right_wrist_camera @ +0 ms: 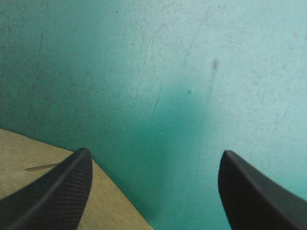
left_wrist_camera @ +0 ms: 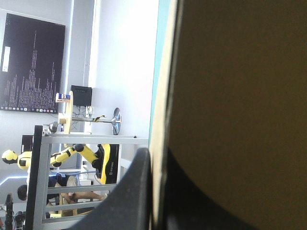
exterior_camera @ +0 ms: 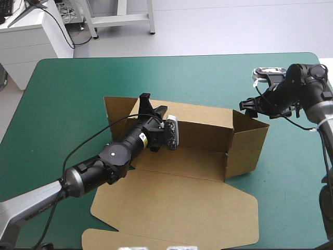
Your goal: Fold the box
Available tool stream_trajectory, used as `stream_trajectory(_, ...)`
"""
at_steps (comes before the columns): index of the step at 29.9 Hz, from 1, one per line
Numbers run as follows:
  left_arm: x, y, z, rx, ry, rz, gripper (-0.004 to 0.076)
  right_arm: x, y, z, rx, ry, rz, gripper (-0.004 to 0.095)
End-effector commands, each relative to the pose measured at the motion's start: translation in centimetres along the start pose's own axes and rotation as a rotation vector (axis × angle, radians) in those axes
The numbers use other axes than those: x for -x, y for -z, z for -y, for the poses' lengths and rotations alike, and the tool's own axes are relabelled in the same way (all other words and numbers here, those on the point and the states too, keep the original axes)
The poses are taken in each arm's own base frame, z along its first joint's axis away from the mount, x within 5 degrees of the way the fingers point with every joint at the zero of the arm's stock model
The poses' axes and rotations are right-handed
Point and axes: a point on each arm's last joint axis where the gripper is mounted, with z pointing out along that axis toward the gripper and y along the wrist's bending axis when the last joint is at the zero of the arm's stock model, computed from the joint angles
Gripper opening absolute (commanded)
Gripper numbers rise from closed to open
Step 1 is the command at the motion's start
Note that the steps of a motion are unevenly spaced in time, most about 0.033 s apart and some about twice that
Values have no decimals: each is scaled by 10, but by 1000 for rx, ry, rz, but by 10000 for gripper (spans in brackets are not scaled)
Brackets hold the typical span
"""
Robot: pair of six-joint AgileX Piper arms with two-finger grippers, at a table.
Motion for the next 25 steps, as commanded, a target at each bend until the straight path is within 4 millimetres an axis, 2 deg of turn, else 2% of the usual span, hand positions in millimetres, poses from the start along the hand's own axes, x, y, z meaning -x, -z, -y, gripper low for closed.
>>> stream_trajectory(1,0,9,-18,77,33,-17,-8,-14,30,-5,19,28,88,669)
stream_trajectory(7,-5,6,-17,93,29,-78,-8,-40,38,-7,18,50,104,669)
stream_trajectory(11,-6,-3,-10,73,14,-104,-8,-57,46,-10,33,48,115,669)
stream_trajectory(15,-4,-10,-3,41,3,-88,-8,-66,51,-14,65,55,170,669)
stream_trajectory(19,-3,-10,-2,30,1,-68,-8,-65,43,-18,127,70,233,669)
stream_trajectory(25,-3,-10,-2,34,-4,-71,-8,-72,27,-28,257,104,234,669)
